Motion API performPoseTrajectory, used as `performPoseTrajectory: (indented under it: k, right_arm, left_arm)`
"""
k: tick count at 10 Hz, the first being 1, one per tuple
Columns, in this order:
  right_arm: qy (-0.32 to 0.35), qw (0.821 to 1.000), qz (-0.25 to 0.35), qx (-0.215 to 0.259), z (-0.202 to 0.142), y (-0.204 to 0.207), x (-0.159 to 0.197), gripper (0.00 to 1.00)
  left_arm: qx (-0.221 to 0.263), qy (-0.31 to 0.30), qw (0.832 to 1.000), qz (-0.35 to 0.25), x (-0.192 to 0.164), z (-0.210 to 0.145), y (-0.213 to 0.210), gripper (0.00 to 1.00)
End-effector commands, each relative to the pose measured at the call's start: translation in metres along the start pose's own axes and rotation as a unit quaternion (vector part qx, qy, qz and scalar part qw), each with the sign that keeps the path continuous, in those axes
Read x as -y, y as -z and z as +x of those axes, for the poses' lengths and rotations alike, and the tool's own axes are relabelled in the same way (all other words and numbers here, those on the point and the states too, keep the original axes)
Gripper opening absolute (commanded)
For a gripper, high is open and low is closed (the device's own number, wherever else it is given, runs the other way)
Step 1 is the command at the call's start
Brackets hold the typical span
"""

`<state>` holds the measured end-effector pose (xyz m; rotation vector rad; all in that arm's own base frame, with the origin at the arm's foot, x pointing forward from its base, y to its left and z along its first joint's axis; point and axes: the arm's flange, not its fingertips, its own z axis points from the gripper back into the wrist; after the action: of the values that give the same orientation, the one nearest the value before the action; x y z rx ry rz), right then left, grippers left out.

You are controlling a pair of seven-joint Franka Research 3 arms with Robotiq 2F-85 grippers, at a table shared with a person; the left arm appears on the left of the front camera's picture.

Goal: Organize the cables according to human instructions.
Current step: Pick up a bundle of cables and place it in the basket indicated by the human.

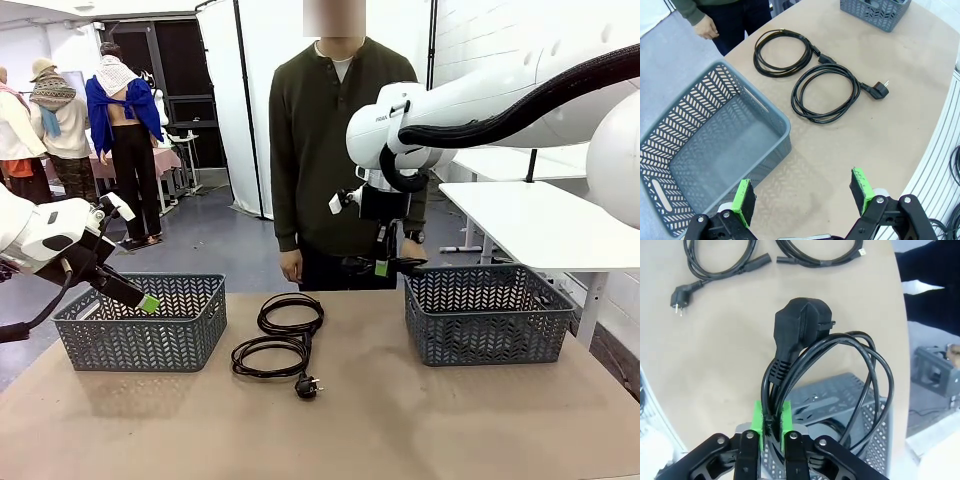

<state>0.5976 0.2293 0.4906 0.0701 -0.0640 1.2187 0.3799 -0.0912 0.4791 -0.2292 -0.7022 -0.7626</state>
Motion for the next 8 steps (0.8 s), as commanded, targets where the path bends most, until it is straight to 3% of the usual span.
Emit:
performPoseTrajectory:
  k: [1, 6, 8]
  right_arm:
    - [0.006, 1.0, -0.01, 0.004, 0.005, -0.001, 0.001, 0.0]
    - [-0.001, 1.0, -0.001, 0.001, 0.001, -0.001, 0.0, 0.0]
    - [-0.03, 0.999, -0.032, -0.005, -0.021, -0.012, -0.004, 0.0]
  left_arm:
    - [0.002, -0.009, 1.0, -0.003, -0.002, -0.001, 0.001, 1.0]
    - [0.002, -0.009, 1.0, -0.003, -0.002, -0.001, 0.001, 1.0]
    - [0.002, -0.009, 1.0, -0.003, -0.002, -0.001, 0.001, 1.0]
